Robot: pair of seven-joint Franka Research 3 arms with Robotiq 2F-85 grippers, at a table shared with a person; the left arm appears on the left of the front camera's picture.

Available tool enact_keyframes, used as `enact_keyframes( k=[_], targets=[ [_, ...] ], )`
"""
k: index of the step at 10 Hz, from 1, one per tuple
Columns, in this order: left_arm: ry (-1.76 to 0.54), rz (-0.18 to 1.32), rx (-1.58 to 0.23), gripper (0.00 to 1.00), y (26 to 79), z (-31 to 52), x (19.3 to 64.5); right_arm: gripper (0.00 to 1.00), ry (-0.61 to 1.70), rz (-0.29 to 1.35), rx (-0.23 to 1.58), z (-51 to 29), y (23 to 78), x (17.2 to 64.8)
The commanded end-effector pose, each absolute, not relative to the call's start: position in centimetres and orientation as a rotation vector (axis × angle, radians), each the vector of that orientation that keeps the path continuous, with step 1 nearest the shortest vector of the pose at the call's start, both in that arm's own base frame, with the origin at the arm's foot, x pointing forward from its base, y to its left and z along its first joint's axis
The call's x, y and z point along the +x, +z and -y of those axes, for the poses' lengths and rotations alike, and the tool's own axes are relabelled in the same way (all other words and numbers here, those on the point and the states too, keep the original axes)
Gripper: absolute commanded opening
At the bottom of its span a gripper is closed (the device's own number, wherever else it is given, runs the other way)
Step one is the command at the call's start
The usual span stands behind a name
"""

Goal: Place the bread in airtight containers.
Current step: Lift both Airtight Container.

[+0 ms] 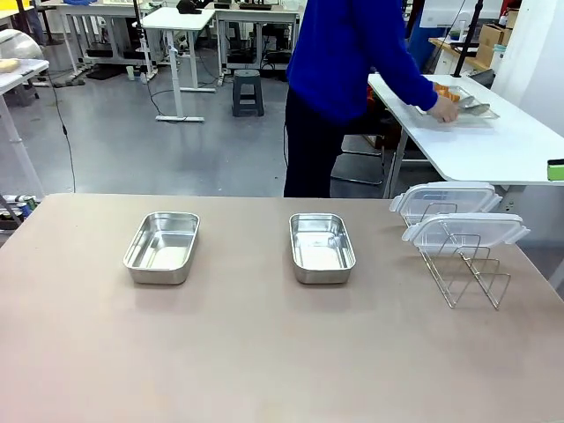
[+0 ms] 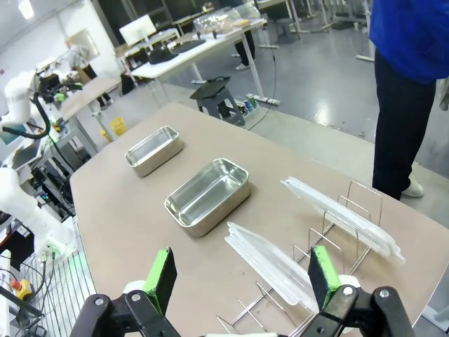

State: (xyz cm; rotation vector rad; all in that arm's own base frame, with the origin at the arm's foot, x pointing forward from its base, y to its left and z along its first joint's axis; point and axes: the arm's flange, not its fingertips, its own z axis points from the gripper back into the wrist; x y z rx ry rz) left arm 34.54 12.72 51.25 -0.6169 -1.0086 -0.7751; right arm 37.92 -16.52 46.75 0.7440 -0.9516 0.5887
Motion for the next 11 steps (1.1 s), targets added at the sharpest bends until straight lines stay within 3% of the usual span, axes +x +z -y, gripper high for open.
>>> enact_keyframes(
  k=[1, 11],
  targets=[
    [-0.788, 1.037, -0.626, 1.0, 51.28, -12.81, 34.81, 1.0, 0.601, 0.992, 0.747, 16.53, 46.67, 38.37],
    [-0.788, 1.037, -0.626, 1.0, 51.28, -12.81, 34.81, 1.0, 0.601, 0.992, 0.747, 16.53, 46.67, 38.37]
  ],
)
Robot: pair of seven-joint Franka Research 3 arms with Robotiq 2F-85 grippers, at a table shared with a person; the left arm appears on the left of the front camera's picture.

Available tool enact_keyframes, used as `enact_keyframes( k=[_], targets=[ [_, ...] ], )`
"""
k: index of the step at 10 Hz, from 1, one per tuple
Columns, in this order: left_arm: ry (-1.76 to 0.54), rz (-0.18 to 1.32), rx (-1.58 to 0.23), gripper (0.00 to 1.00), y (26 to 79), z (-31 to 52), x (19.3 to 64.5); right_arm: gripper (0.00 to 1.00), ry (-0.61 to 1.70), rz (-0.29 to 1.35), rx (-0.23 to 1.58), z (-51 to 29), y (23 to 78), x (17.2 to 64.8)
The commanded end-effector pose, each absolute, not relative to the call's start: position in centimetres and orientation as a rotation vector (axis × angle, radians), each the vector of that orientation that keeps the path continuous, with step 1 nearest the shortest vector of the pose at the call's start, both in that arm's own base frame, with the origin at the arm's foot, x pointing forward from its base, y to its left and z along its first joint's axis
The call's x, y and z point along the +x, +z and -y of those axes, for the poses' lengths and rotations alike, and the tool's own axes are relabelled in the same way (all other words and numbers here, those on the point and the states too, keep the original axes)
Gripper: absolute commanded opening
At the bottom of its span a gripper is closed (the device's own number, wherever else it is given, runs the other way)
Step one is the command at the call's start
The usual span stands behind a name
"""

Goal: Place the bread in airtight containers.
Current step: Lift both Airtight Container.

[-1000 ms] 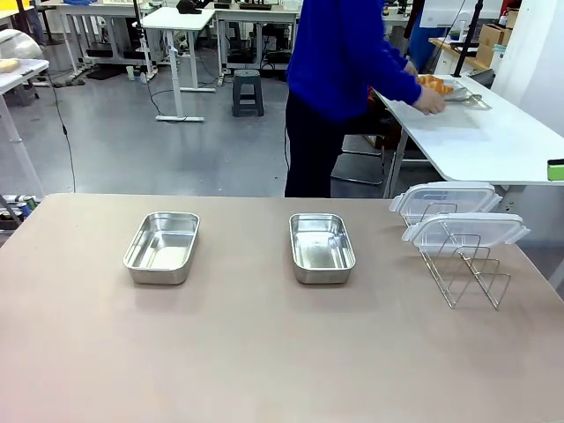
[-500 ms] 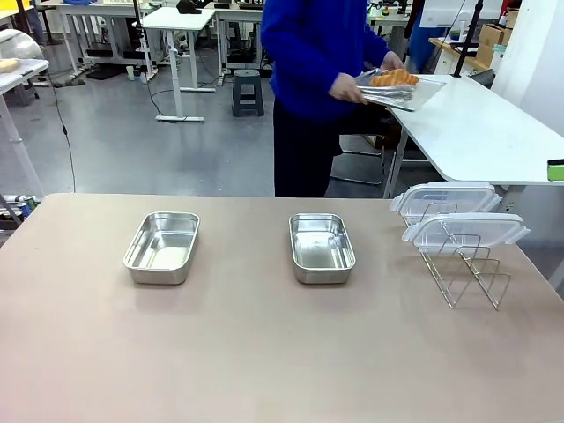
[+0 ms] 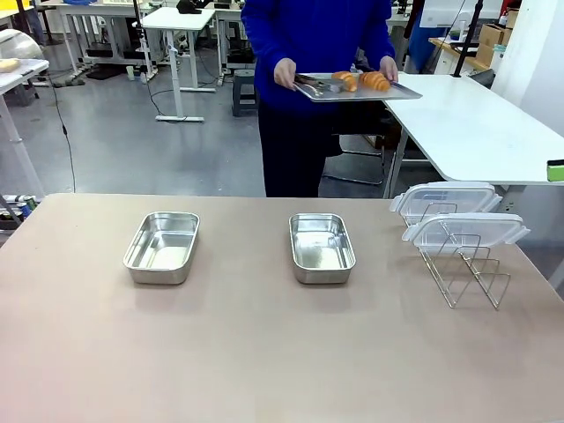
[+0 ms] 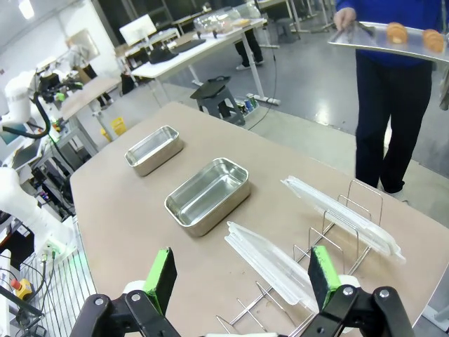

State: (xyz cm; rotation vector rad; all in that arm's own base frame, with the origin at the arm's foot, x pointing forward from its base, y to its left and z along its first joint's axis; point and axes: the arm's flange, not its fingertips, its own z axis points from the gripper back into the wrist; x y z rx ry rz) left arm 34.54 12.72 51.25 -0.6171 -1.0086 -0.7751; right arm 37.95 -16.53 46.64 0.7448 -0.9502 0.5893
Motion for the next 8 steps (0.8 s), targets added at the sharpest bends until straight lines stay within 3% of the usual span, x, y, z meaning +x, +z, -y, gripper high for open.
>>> enact_keyframes(
  k=[1, 8],
  targets=[
    [-0.788, 1.037, -0.626, 1.0, 51.28, -12.81, 34.81, 1.0, 0.601, 0.992, 0.747, 16.53, 46.67, 38.37],
    [-0.788, 1.037, -0.626, 1.0, 51.28, -12.81, 34.81, 1.0, 0.601, 0.992, 0.747, 16.53, 46.67, 38.37]
  ],
)
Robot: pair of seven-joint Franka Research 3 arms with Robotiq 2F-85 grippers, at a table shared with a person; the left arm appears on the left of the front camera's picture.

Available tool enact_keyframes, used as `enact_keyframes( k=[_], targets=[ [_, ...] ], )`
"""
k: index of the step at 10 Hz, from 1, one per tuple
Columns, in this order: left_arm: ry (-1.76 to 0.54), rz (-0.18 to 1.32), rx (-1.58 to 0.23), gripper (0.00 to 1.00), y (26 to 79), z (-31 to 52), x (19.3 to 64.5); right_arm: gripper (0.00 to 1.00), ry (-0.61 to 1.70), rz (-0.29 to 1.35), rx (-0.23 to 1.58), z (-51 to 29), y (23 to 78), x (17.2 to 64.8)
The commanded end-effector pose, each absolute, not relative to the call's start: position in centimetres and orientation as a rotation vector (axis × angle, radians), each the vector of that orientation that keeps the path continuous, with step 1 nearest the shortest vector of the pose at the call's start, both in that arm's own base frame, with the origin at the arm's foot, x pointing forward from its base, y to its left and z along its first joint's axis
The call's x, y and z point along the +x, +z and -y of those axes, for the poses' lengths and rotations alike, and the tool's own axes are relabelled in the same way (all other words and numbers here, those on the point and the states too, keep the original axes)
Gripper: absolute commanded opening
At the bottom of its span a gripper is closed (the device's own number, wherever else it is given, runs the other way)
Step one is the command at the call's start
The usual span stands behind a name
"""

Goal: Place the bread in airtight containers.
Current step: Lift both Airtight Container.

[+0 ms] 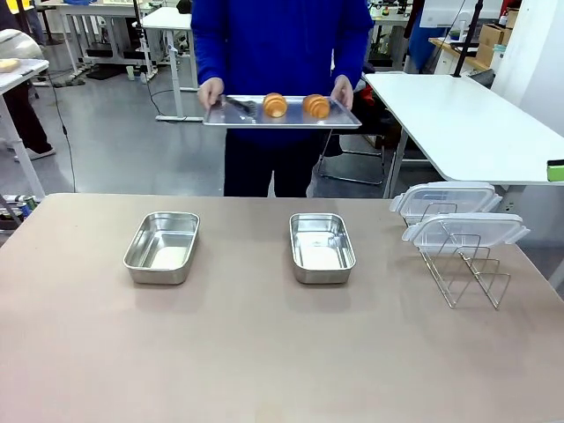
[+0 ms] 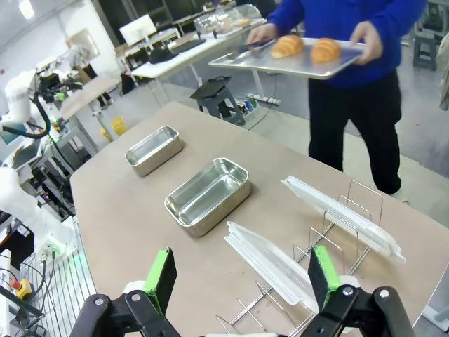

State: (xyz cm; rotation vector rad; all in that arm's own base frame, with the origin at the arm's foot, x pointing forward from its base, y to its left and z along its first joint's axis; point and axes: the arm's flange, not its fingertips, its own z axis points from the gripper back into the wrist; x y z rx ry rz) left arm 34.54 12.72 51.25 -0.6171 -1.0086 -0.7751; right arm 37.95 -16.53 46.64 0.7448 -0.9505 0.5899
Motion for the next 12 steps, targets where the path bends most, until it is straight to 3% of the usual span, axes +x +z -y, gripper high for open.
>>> enact_keyframes(
  k=[1, 12],
  targets=[
    [-0.788, 1.037, -0.626, 1.0, 51.28, -12.81, 34.81, 1.0, 0.601, 0.992, 0.747, 16.53, 46.67, 38.37],
    [-0.788, 1.037, -0.626, 1.0, 51.28, -12.81, 34.81, 1.0, 0.601, 0.992, 0.747, 16.53, 46.67, 38.37]
  ],
)
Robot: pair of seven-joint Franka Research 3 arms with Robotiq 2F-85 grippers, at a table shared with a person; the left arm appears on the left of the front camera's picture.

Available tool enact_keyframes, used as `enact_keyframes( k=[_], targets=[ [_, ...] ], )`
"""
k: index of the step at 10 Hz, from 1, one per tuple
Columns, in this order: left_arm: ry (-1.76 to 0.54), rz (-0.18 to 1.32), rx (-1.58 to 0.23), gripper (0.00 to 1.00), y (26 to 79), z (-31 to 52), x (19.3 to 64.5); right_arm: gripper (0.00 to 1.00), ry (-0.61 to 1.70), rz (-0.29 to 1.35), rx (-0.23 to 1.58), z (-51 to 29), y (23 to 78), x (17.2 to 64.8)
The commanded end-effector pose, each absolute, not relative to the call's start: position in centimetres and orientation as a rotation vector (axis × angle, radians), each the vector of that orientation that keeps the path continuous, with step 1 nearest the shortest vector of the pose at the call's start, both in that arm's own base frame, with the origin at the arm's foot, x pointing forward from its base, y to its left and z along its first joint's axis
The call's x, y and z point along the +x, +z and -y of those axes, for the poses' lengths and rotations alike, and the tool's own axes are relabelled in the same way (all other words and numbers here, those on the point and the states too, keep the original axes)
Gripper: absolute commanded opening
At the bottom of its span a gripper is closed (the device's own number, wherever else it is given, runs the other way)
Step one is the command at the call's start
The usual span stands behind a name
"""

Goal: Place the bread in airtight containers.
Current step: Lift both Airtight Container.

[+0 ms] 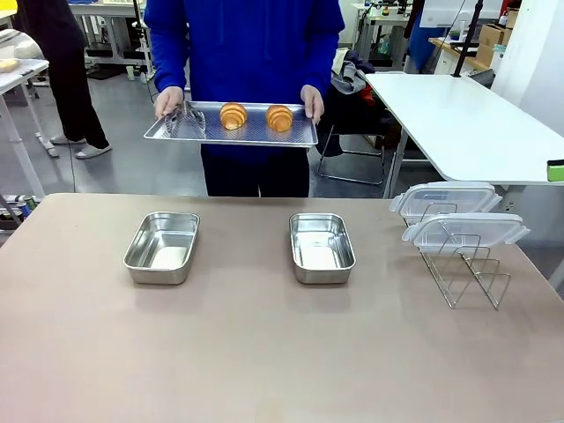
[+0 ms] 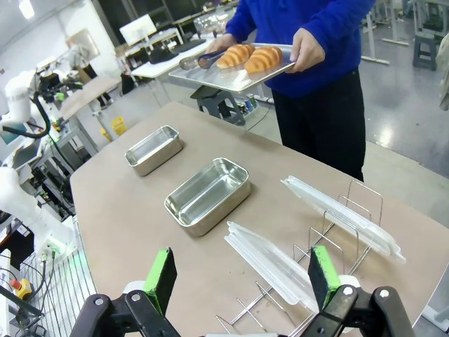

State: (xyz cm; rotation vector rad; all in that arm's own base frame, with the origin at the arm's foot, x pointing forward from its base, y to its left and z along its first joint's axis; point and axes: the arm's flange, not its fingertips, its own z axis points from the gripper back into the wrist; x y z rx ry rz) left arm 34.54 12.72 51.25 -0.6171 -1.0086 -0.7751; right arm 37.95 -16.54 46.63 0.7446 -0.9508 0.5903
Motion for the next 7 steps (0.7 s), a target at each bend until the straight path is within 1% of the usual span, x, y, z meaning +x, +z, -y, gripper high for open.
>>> enact_keyframes(
  k=[1, 7],
  targets=[
    [-0.788, 1.037, -0.626, 1.0, 51.28, -12.81, 34.81, 1.0, 0.601, 0.992, 0.747, 16.53, 46.67, 38.37],
    [-0.788, 1.037, -0.626, 1.0, 51.28, -12.81, 34.81, 1.0, 0.601, 0.992, 0.747, 16.53, 46.67, 38.37]
  ],
)
